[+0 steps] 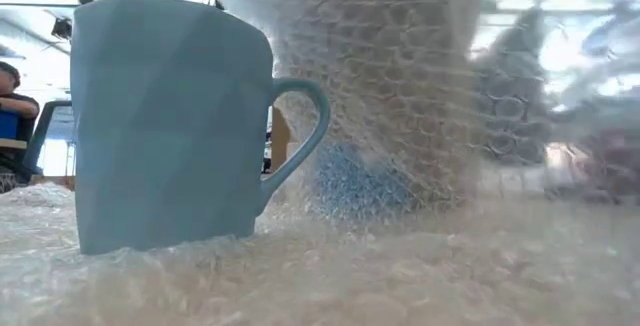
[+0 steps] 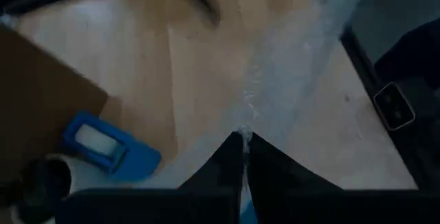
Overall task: Wrap mug
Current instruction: Wrap the blue mug with the bubble wrap on the table
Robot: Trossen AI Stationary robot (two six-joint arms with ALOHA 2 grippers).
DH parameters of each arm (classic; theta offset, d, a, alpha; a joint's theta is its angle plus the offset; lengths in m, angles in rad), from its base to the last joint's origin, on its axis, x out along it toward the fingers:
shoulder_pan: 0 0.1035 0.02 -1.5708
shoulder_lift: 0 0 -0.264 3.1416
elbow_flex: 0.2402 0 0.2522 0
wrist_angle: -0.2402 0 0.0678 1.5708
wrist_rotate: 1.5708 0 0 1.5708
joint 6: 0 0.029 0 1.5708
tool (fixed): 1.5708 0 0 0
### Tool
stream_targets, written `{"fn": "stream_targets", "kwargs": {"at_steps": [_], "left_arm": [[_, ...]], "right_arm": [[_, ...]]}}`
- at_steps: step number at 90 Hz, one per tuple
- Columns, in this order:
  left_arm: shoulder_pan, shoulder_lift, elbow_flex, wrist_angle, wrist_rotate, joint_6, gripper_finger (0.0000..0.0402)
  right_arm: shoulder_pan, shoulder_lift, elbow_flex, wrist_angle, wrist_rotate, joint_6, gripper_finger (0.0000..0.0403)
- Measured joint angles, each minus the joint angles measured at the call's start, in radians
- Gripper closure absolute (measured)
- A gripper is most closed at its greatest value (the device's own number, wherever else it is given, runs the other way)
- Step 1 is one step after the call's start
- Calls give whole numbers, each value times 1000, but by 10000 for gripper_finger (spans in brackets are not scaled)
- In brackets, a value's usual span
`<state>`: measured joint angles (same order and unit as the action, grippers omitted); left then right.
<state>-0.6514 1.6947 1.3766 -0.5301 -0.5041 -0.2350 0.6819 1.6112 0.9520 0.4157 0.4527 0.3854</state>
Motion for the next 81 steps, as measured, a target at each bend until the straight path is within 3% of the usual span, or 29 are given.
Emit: {"fn": "stream_targets", "kwargs": {"at_steps": [10,29,51,65,81], "left_arm": [[-20,0,0,-57,-44,-41,402],[-14,-1,0,-146,-218,-167,402],[39,-1,0,-145,-273,-252,402],[77,-1,0,-145,-279,-304,402],[112,-1,0,-145,-281,-327,402]], "right_arm": [[41,-7,0,-64,-58,109,248],[149,44,0,-123,-56,356,247],[249,137,59,-106,94,407,247],[256,214,146,-106,143,349,247],[274,272,239,-110,372,249,250]]}}
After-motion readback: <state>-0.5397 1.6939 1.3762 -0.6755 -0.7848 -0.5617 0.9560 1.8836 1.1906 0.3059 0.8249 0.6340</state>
